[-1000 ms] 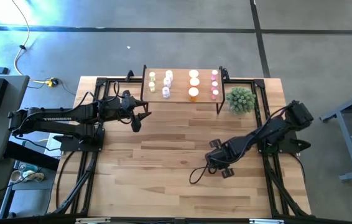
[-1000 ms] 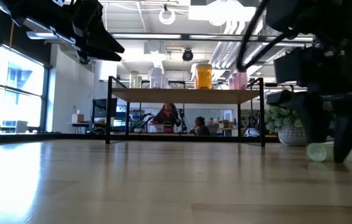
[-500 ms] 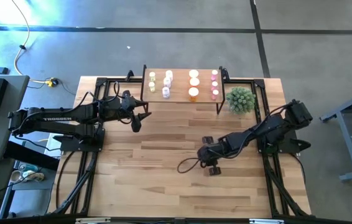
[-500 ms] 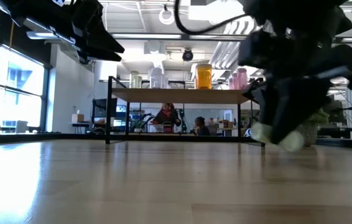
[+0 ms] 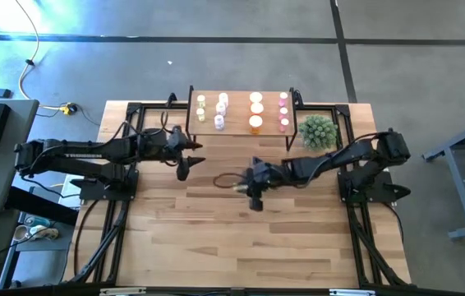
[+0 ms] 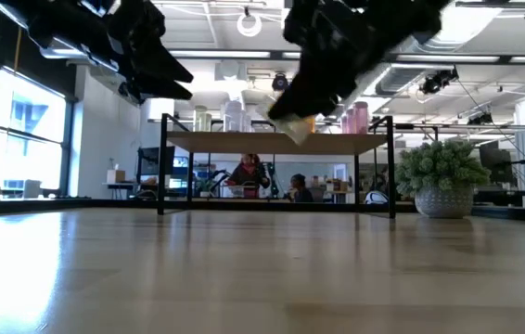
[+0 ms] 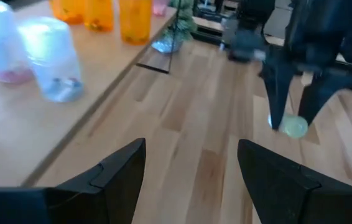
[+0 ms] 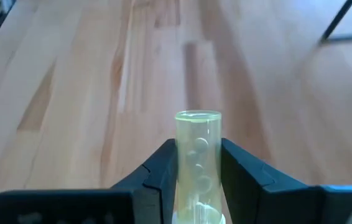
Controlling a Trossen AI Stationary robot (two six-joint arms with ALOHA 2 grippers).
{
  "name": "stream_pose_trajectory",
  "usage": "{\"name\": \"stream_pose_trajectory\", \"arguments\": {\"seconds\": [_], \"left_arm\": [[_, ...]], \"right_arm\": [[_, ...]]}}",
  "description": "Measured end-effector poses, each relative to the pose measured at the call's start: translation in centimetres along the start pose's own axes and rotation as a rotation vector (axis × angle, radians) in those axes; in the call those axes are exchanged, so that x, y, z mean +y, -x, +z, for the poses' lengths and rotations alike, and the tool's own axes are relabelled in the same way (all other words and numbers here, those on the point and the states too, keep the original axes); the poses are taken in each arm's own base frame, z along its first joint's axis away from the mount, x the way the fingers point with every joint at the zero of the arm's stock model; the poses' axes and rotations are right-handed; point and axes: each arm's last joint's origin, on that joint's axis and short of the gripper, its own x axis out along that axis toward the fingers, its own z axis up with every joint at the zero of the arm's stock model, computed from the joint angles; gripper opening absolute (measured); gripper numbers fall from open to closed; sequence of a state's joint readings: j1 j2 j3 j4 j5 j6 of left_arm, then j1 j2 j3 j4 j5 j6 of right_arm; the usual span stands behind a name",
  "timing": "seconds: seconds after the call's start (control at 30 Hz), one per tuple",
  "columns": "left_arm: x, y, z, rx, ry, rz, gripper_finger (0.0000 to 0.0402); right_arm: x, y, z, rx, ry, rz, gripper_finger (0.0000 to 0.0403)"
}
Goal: Pick and place medicine bottles onto shelf by color
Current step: Put the yellow pill bottle aligned with the other yellow pill bottle on the shelf
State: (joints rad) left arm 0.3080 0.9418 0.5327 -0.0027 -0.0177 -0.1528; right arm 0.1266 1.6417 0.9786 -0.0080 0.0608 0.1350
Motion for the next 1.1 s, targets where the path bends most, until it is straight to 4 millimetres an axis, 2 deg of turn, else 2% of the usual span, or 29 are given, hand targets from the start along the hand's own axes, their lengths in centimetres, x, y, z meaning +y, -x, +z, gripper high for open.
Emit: {"name": "stream_pose_trajectory", "arguments": {"seconds": [0.1,0.3,0.5,0.93,1.1], "left_arm": [[-0.4,-1.2,-0.3,0.015,-0.015,-0.023,0.0243],[-1.7,-3.1,-1.0,0.021,-0.054,-0.076,0.0243],[-3.2,-4.7,-1.1,-0.048,-0.070,-0.135,0.0243],[-5.1,-8.3,-1.6,-0.247,-0.067,-0.196,0.0243],[-5.9,-9.9,-0.5,-0.263,-0.069,-0.206,0.0243]], "right_arm": [[-0.6,0.7,2.2,0.012,0.025,-0.019,0.0094],[-1.4,2.4,5.1,0.112,0.061,-0.053,0.0094],[-2.1,4.0,7.0,0.174,0.084,-0.072,0.0094],[-2.7,4.4,7.2,0.212,0.098,-0.030,0.0094],[-2.7,4.4,7.2,0.216,0.097,-0.031,0.0094]]}}
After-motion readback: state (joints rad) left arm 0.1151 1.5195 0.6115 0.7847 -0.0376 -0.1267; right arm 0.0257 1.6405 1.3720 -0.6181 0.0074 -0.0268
